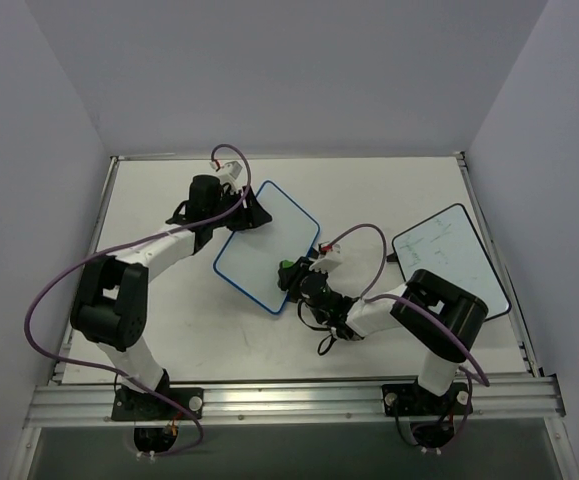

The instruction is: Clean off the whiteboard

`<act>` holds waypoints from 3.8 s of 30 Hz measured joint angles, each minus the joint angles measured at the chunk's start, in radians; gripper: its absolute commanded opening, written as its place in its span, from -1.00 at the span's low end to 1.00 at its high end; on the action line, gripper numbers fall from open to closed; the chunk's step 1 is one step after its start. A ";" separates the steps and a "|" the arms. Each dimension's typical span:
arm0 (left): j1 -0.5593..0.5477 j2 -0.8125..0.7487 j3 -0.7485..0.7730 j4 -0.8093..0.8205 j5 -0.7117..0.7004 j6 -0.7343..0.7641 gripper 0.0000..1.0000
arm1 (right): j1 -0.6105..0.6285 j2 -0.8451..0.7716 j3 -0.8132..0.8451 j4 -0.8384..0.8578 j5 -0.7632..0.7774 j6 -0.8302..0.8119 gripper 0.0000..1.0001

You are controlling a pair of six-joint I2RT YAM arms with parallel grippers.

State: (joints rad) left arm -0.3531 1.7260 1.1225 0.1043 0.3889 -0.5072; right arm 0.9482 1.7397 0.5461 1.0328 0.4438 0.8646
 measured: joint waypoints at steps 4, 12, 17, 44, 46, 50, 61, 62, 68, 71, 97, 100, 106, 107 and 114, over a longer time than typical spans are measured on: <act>0.000 -0.024 -0.011 -0.049 -0.050 -0.001 0.32 | 0.000 -0.005 0.013 -0.028 -0.003 -0.003 -1.00; 0.003 -0.067 -0.016 -0.102 -0.091 -0.001 0.35 | -0.001 -0.013 0.032 -0.077 -0.008 -0.006 -1.00; 0.006 -0.086 -0.016 -0.119 -0.109 0.001 0.36 | -0.001 -0.014 0.035 -0.082 -0.009 -0.007 -1.00; 0.039 -0.373 -0.036 -0.305 -0.510 -0.031 0.46 | 0.000 -0.035 0.040 -0.128 -0.032 -0.021 -1.00; 0.039 -0.422 -0.036 -0.322 -0.527 -0.032 0.46 | 0.000 -0.047 0.047 -0.161 -0.044 -0.029 -1.00; 0.039 -0.502 -0.036 -0.348 -0.539 -0.035 0.48 | 0.001 -0.074 0.083 -0.255 -0.063 -0.048 -1.00; 0.039 -0.590 -0.027 -0.512 -0.466 -0.015 0.50 | -0.122 -0.256 0.222 -0.581 -0.095 -0.138 -0.98; 0.039 -0.602 -0.017 -0.544 -0.458 -0.002 0.51 | -0.164 -0.272 0.229 -0.605 -0.096 -0.149 -0.98; 0.039 -0.687 0.069 -0.678 -0.426 0.073 0.54 | -0.431 -0.241 0.324 -0.739 -0.130 -0.223 -0.96; 0.039 -0.728 0.099 -0.712 -0.418 0.110 0.56 | -0.505 -0.116 0.447 -0.792 -0.145 -0.262 -0.97; 0.090 -0.906 -0.032 -0.782 -0.445 0.205 0.62 | -0.601 0.380 0.975 -0.987 -0.262 -0.381 0.67; 0.108 -0.908 -0.036 -0.782 -0.428 0.205 0.62 | -0.591 0.332 0.924 -0.983 -0.257 -0.384 1.00; 0.132 -0.913 -0.042 -0.780 -0.398 0.204 0.62 | -0.529 0.030 0.727 -0.960 -0.246 -0.388 1.00; 0.135 -0.916 -0.044 -0.780 -0.391 0.204 0.62 | -0.514 -0.058 0.681 -0.954 -0.243 -0.388 1.00; 0.147 -0.919 -0.045 -0.778 -0.357 0.204 0.63 | -0.405 -0.603 0.423 -0.887 -0.212 -0.391 1.00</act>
State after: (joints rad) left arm -0.2058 0.8074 1.0775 -0.6735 0.0315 -0.3031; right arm 0.5430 1.1366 0.9695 0.1463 0.2314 0.4736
